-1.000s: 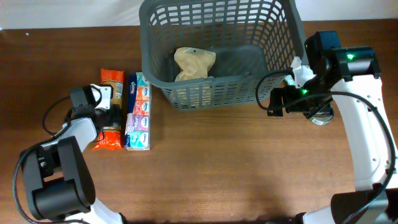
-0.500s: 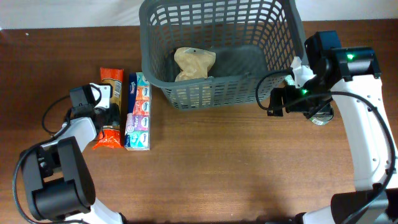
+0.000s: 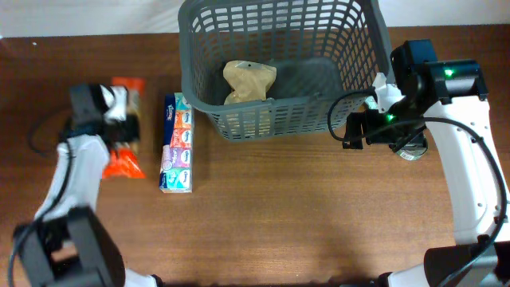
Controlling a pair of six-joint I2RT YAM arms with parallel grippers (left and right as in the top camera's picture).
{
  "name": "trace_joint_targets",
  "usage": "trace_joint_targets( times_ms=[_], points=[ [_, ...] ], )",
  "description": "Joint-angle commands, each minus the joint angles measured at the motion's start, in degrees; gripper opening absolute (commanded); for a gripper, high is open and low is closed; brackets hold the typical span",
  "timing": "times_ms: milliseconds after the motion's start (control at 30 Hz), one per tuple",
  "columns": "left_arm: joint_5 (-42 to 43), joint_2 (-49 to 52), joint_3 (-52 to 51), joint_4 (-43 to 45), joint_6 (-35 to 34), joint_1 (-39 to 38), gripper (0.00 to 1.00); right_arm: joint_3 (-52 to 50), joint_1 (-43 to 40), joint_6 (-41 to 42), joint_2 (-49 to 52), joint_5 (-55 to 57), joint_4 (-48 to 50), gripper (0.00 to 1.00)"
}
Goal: Pack container
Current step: 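Lift the spaghetti package over the basket and drop it in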
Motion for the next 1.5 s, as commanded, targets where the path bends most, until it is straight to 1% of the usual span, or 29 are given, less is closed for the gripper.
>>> trace_joint_targets(
  times_ms=[0,100,200,233,267,333,367,467,533,667,800,933,1100,1200,1267,1467],
  points=[
    [-1.18,-10.27,13.03,-1.86,2.64,-0.02,0.02,-0.04,0.04,-0.24,0.42,-0.66,0.04,0.99],
    [1.44,-12.9,19.98,-5.27,7.23,-0.52,0.02,-0.04,0.04,-0.24,0.42,-0.66,0.04,0.99],
    [2.38,-14.43,26.77,-7.19,13.77,-3.15,0.02,-0.04,0.04,-0.24,0.42,-0.66,0.04,0.99],
    [2.45,-14.64,31.17,-8.13,20.04,-6.27,0.02,-0.04,0.04,-0.24,0.42,-0.66,0.04,0.99],
    [3.06,-14.64,32.85,-8.24,23.34,-7.93,0.02,-0.04,0.04,-0.24,0.42,-0.66,0.04,0.99],
    [6.45,-14.64,34.99,-8.04,31.82,-11.74,0.02,-0.04,0.04,-0.24,0.42,-0.66,0.04,0.99],
    [8.0,-14.64,35.56,-7.85,34.62,-13.31,0.02,-0.04,0.04,-0.24,0.42,-0.66,0.04,0.99],
    [11.63,-14.62,35.78,-5.49,39.17,-17.97,0.02,-0.04,0.04,-0.24,0.42,-0.66,0.04,0.99],
    [15.52,-14.36,35.78,-4.59,43.69,-22.29,0.02,-0.04,0.04,-0.24,0.42,-0.66,0.04,0.99],
    [17.4,-12.81,35.78,-3.28,47.6,-25.92,0.02,-0.04,0.04,-0.24,0.42,-0.66,0.02,0.99],
    [18.27,-9.97,35.8,-1.49,48.37,-28.57,0.02,-0.04,0.04,-0.24,0.42,-0.66,0.04,0.99],
    [22.16,-6.1,36.35,-0.48,50.45,-30.93,0.02,-0.04,0.04,-0.24,0.42,-0.66,0.04,0.99],
    [22.45,0.52,41.0,0.9,50.64,-32.46,0.02,-0.04,0.04,-0.24,0.42,-0.66,0.04,0.99],
    [24.81,4.07,42.91,0.74,50.66,-32.81,0.02,-0.04,0.04,-0.24,0.42,-0.66,0.04,0.99],
    [25.99,5.66,43.01,0.76,50.66,-33.29,0.02,-0.04,0.04,-0.24,0.42,-0.66,0.04,0.99],
    [25.94,8.94,43.01,0.55,50.93,-34.95,0.02,-0.04,0.04,-0.24,0.42,-0.66,0.04,0.99]
  ],
)
